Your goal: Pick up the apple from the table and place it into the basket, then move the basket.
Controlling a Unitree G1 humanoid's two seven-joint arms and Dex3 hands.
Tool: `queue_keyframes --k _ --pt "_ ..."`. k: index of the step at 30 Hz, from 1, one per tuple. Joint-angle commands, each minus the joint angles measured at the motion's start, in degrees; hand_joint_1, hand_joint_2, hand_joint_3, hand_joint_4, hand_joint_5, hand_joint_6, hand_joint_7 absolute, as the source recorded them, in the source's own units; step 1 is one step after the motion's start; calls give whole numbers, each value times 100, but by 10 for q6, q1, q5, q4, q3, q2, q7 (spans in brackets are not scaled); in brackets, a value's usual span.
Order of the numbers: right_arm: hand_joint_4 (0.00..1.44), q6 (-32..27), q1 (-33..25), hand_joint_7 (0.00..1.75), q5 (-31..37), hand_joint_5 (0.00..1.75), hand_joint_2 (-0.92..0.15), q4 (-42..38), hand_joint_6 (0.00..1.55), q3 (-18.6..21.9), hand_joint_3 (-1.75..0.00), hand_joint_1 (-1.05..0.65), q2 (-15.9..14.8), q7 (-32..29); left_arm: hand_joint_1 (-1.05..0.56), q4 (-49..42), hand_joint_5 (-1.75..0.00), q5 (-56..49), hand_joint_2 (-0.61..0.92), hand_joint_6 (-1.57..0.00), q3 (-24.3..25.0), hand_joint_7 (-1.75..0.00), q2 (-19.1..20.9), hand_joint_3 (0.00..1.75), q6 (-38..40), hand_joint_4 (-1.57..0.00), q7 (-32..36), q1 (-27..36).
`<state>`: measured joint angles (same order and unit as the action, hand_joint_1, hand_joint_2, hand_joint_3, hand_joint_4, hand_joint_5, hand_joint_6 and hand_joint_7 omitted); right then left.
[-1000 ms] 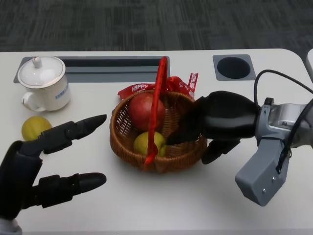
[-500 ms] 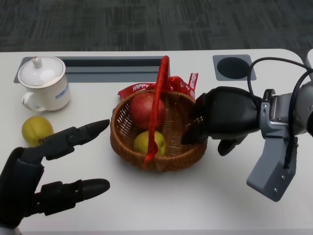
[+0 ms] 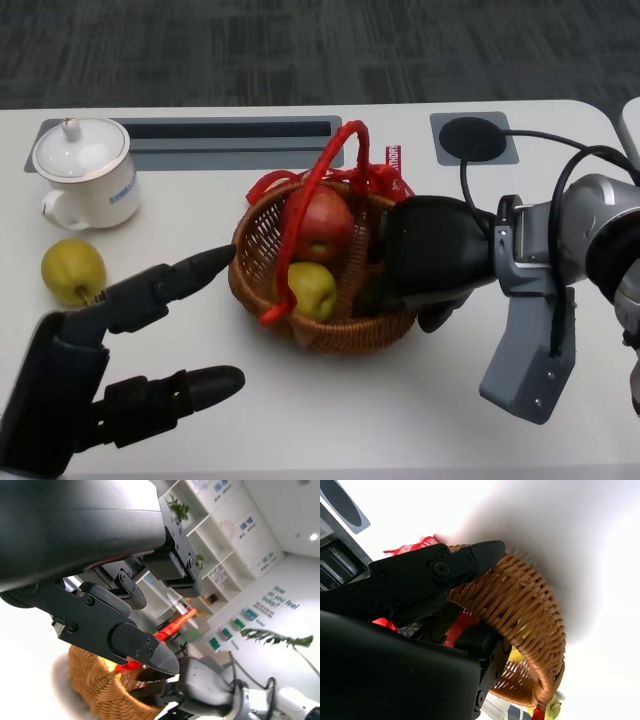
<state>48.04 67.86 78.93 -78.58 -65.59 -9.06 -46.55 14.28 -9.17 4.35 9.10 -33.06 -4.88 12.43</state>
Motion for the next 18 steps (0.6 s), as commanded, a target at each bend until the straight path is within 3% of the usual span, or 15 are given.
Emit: queue_keyframes --k 1,5,10,13,18 --pt "88 -15 -15 1 -11 1 -88 -7 80 -4 -1 -56 15 35 -51 5 -1 -3 81 -72 4 -1 -7 0 -18 -83 17 15" --pt "93 -29 -17 2 -27 2 -89 -10 85 3 -1 -38 19 61 -50 12 -1 -12 81 -72 5 0 -16 0 -27 -84 27 28" --pt "101 -27 -21 3 -71 3 -78 -14 93 34 0 -12 11 114 -48 23 0 -13 81 -72 4 0 -23 0 -35 -83 32 48" --pt "102 -24 -25 2 -100 2 -78 -14 94 57 -1 -10 8 151 -49 32 0 -9 81 -72 7 0 -22 0 -33 -83 30 59" --pt "104 -30 -33 1 -125 2 -86 -13 95 78 -3 -22 5 183 -49 44 -1 -1 80 -74 8 -1 -21 0 -25 -85 26 69"
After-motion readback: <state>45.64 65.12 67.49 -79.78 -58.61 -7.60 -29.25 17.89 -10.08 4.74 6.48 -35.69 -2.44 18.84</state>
